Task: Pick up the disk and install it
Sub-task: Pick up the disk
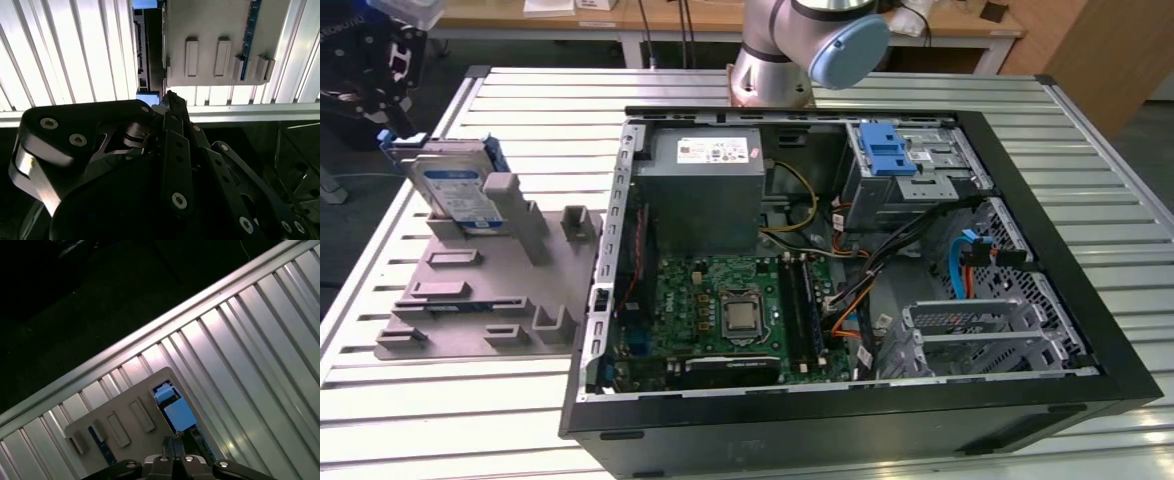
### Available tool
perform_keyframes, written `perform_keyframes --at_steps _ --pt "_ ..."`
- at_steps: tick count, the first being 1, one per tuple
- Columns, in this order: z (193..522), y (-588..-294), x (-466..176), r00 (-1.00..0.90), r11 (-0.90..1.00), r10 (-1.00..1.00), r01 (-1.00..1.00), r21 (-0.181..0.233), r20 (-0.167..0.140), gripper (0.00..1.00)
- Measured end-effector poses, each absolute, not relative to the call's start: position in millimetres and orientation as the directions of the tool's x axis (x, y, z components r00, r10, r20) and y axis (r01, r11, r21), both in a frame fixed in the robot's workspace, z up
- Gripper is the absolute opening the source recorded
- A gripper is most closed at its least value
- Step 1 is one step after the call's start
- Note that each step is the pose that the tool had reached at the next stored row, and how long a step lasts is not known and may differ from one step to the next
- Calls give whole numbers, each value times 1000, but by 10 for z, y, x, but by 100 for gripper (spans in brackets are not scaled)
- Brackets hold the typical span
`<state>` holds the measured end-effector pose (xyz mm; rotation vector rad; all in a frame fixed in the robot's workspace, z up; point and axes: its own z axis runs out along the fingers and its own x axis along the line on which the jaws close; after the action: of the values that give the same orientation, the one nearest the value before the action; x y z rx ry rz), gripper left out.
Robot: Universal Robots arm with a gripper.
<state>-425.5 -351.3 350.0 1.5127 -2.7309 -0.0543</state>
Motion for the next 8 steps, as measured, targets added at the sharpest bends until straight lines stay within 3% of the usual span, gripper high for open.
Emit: perform_keyframes --at_steps 8 --pt "3497 -3513 -4255 -427 427 -904 -904 35 -3 11"
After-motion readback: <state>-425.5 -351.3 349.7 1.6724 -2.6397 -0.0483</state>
